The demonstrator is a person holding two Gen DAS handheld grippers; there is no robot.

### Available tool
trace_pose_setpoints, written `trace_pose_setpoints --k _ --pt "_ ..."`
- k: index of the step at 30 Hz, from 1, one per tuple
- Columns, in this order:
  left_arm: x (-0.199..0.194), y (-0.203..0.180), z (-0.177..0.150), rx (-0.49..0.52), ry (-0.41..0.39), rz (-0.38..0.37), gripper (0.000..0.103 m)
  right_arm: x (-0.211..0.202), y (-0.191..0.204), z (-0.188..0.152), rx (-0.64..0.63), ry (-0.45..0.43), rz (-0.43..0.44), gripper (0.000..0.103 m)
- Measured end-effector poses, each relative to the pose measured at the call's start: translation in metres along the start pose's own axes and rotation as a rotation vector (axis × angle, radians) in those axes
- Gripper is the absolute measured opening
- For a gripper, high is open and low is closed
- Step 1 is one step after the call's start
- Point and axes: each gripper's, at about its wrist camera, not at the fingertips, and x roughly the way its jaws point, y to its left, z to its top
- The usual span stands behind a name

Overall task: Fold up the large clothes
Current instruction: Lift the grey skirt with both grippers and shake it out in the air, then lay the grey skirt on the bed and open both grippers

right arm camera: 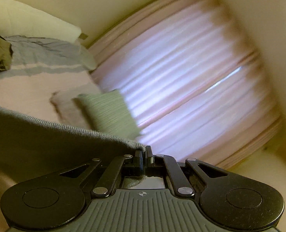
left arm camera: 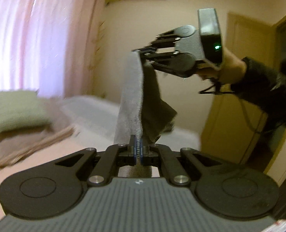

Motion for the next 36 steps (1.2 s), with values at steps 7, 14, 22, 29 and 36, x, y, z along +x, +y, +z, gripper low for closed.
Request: trace_pose_setpoints --k 7,14,22,29,36 --pt "0.012 0.026 0.046 -0.139 -0.121 0.035 0.001 0.063 -0.048 0.045 -0.15 -0.133 0.084 0.0" --pt "0.079 0.155 -0.027 -0.421 0.115 0.565 0.016 0.296 0.046 0.042 -0.093 -0.152 0.49 0.079" --pt "0.08 0.175 -0.17 -0.752 0.369 0.956 0.016 0.362 0.135 -0.076 0.25 -0.002 0.76 0.079" --pt "0.097 0.137 -0.226 -0.781 0.515 0.838 0.018 0.327 0.144 -0.205 0.516 0.339 0.726 0.079" --pt "0.179 0.161 -0.237 -0.506 0.595 0.631 0.023 0.274 0.143 -0.286 0.566 0.528 0.593 0.079"
